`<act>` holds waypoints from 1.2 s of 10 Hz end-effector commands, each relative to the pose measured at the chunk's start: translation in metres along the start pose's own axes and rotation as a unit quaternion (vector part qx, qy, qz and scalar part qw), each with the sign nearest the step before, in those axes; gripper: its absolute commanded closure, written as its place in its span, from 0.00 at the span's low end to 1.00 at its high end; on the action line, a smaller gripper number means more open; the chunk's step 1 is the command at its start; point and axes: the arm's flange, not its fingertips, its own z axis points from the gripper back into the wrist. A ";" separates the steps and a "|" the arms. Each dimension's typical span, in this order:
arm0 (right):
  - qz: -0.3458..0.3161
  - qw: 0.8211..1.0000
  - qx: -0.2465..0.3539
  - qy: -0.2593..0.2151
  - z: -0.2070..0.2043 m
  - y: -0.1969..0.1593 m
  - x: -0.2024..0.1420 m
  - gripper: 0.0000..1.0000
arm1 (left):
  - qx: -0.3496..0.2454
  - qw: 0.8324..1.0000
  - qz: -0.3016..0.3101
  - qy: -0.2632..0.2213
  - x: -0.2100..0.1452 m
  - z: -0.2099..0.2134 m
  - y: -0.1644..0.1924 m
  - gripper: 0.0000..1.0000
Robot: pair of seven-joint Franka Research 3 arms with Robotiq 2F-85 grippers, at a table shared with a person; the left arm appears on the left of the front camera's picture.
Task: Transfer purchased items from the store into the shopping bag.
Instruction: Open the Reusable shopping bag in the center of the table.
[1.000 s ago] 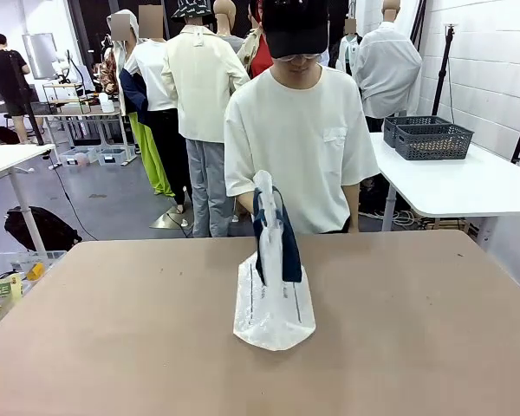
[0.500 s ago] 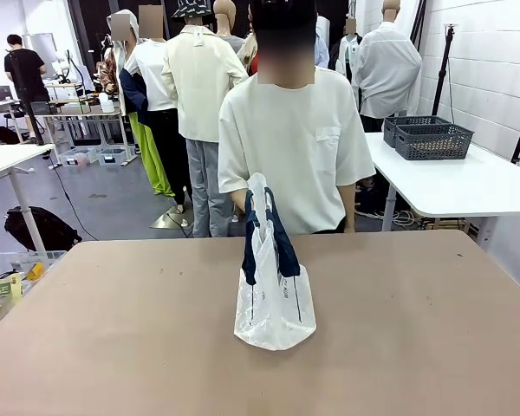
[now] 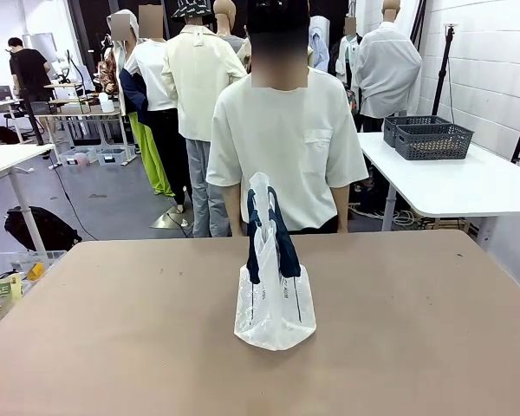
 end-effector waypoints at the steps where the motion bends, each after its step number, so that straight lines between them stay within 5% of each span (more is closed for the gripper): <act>1: 0.023 0.995 0.091 -0.019 0.027 0.039 0.037 0.00 | -0.060 0.998 -0.023 -0.015 0.044 -0.006 -0.050 0.00; 4: 0.085 0.952 0.294 0.024 0.066 0.126 0.069 0.00 | -0.166 0.986 -0.011 0.000 0.080 0.016 -0.144 0.00; 6: 0.133 0.927 0.348 0.047 0.089 0.167 0.055 0.00 | -0.207 0.975 -0.078 -0.031 0.088 0.043 -0.205 0.00; 8: 0.140 0.902 0.403 0.059 0.108 0.188 0.039 0.00 | -0.252 0.967 -0.045 0.008 0.089 0.056 -0.240 0.00; 9: 0.149 0.915 0.370 0.057 0.111 0.185 0.032 0.00 | -0.209 0.974 -0.078 -0.034 0.083 0.051 -0.226 0.00; 12: 0.142 0.911 0.382 0.060 0.113 0.194 0.041 0.00 | -0.227 0.971 -0.075 -0.023 0.084 0.058 -0.240 0.00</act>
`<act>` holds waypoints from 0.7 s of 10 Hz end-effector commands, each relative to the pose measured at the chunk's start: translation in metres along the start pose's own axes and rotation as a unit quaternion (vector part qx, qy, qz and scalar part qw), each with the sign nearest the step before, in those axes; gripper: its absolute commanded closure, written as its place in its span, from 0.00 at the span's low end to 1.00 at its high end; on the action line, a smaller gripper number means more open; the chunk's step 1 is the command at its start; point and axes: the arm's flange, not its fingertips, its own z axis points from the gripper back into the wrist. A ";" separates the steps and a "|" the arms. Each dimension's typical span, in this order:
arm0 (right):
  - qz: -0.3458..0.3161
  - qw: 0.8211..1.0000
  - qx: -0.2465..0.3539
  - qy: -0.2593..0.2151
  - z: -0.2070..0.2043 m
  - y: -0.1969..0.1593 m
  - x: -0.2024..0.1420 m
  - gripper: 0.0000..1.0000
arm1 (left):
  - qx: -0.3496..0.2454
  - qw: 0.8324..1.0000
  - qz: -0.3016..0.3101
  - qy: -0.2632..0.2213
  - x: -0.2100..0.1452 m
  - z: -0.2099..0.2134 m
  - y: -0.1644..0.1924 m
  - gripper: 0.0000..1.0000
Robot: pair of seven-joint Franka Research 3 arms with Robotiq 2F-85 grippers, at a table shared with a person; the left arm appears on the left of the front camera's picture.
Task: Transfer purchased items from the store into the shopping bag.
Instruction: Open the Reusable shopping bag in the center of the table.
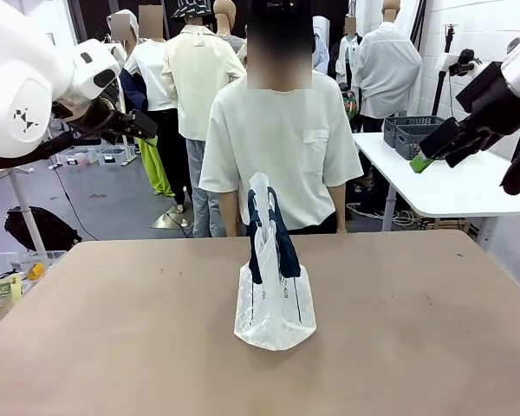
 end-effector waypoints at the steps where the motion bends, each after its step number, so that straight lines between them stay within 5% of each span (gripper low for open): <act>1: 0.019 0.999 0.025 0.011 -0.016 0.022 0.012 0.00 | 0.006 1.000 0.022 -0.001 0.002 -0.005 -0.026 0.00; 6: -0.044 0.985 0.156 0.059 -0.109 0.087 0.050 0.00 | -0.086 0.991 0.076 0.071 0.025 -0.068 -0.116 0.00; 7: -0.014 0.992 0.117 0.055 -0.093 0.085 0.031 0.00 | -0.054 0.998 0.023 0.028 0.008 -0.037 -0.087 0.00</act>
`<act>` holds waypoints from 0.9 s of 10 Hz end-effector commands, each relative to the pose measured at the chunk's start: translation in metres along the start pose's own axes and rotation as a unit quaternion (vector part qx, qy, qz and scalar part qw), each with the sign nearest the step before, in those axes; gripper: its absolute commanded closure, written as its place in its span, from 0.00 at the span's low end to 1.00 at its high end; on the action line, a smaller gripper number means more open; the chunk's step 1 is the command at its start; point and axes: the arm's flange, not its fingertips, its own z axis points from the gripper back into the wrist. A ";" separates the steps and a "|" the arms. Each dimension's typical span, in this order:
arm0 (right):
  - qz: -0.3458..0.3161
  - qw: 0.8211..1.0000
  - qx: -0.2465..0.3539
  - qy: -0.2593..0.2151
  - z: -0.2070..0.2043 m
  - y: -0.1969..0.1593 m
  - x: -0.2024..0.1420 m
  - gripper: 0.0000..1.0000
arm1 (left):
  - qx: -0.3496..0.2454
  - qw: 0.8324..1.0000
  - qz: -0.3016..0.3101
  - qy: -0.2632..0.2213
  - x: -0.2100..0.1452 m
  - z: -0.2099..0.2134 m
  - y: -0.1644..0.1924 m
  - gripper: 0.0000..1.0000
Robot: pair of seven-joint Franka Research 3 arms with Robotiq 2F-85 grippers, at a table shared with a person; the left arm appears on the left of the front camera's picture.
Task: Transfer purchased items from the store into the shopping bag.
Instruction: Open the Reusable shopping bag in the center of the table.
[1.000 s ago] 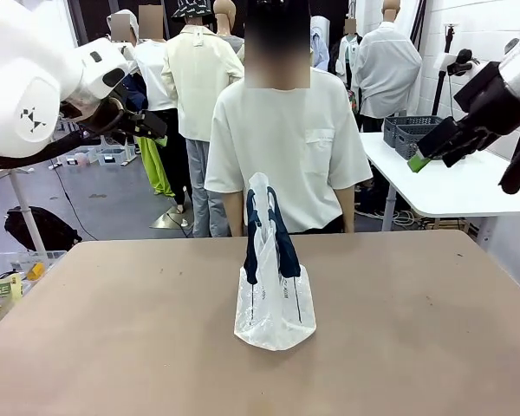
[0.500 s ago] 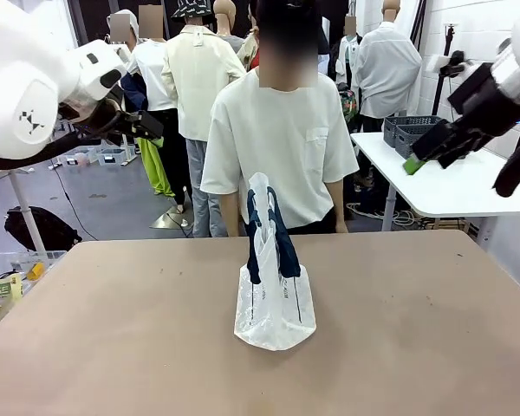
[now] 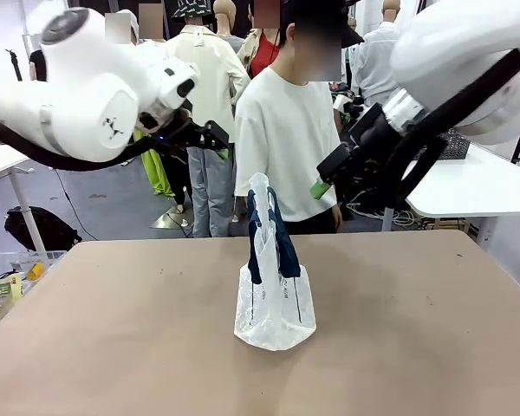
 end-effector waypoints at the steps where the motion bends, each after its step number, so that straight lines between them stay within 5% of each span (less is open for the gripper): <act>1: 0.017 1.000 -0.022 -0.006 0.022 -0.006 -0.013 0.00 | 0.021 0.999 -0.018 -0.021 -0.003 0.027 0.018 0.00; 6: 0.026 0.997 0.065 0.007 -0.021 0.036 0.017 0.00 | -0.027 0.998 0.017 0.051 -0.011 -0.038 -0.043 0.00; 9: 0.028 0.997 0.058 0.052 -0.061 0.043 0.024 0.00 | -0.033 0.996 0.019 0.079 -0.019 -0.053 -0.050 0.00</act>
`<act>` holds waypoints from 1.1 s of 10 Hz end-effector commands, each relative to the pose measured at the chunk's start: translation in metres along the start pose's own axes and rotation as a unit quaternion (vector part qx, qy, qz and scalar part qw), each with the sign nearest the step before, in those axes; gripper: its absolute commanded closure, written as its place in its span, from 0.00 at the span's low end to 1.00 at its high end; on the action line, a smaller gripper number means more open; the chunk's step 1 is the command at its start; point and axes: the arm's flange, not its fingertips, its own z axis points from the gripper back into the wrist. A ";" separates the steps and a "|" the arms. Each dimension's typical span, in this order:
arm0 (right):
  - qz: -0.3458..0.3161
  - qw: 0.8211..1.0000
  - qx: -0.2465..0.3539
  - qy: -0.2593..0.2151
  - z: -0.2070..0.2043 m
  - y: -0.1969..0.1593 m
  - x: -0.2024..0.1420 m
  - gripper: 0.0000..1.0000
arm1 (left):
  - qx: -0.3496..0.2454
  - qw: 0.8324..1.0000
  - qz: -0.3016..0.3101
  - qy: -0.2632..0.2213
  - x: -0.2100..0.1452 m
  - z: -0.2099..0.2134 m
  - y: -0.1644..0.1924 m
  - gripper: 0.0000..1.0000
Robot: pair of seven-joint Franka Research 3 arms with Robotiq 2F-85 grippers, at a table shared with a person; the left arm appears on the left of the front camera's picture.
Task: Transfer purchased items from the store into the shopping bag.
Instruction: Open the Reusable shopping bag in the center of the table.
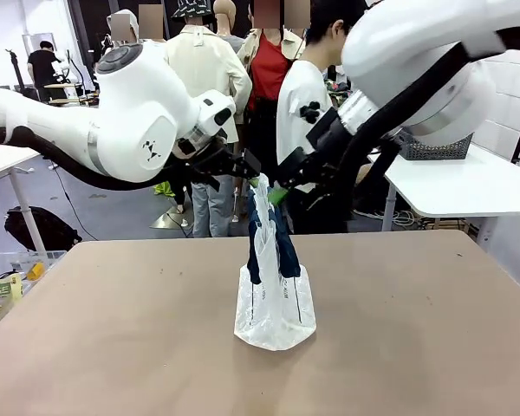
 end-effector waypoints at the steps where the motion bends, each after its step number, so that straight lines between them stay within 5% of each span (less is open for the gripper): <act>1: 0.002 0.999 0.012 0.034 -0.020 -0.009 0.005 0.00 | 0.000 1.000 0.015 0.023 0.005 -0.003 -0.007 0.00; 8: -0.016 0.998 -0.013 0.060 -0.052 -0.012 0.002 0.00 | -0.012 0.998 0.008 0.058 -0.005 -0.023 -0.011 0.00; 9: -0.014 0.998 -0.020 0.063 -0.051 -0.012 0.001 0.00 | -0.010 0.998 0.009 0.060 -0.005 -0.025 -0.011 0.05; 11: -0.003 0.997 -0.045 0.070 -0.053 -0.010 0.000 0.00 | -0.010 0.998 0.012 0.064 -0.006 -0.027 -0.011 0.45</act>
